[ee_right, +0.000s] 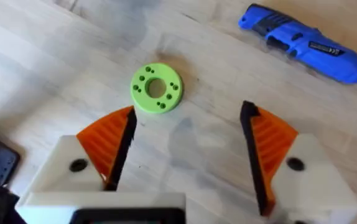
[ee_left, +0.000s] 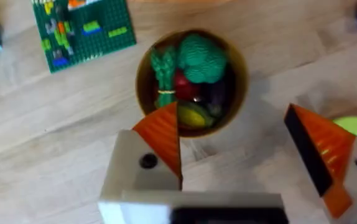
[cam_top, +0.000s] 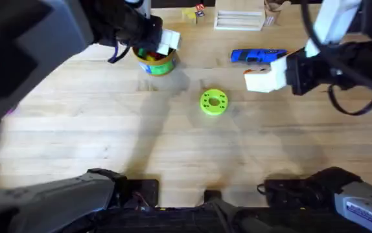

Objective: Pick up the gripper from the table and insert it into the empty holder that is missing its gripper. Then pick up a screw, insert it into the mounting hole, and use the screwdriver to tighten it. Finally, clean up the table by picking up the vegetable and placing it into the bucket.

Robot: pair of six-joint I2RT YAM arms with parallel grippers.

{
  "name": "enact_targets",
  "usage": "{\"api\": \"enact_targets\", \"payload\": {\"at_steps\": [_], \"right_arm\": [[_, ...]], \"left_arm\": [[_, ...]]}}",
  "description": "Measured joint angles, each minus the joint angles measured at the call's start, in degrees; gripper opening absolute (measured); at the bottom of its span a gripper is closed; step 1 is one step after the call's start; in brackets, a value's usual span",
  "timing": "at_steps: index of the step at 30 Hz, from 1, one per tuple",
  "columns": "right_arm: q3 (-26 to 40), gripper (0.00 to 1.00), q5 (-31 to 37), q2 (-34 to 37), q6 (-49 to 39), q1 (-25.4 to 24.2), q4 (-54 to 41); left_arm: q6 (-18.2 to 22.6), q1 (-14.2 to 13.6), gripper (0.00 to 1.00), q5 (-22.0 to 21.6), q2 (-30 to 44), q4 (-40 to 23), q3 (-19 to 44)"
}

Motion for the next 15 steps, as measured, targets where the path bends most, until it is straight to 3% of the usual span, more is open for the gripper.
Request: {"api": "enact_targets", "payload": {"at_steps": [3, 6, 10, 15], "right_arm": [[5.48, 0.992, -0.69, -0.01, 0.37, 0.0, -6.79], [10.27, 0.992, -1.07, -0.48, 0.47, 0.0, -10.39], [12.48, 0.992, -1.36, -2.84, 0.58, 0.0, -10.8], [12.54, 0.992, -1.54, -4.93, 0.6, 0.0, -11.17]], "left_arm": [[6.54, -3.96, 0.993, 0.02, -6.23, -5.4, 1.86], [10.42, -7.79, 0.993, 0.07, -12.98, -11.06, 2.86], [12.8, -10.81, 0.993, 0.26, -20.27, -17.01, 3.09], [13.85, -11.85, 0.992, 0.49, -24.81, -20.27, 3.09]]}}
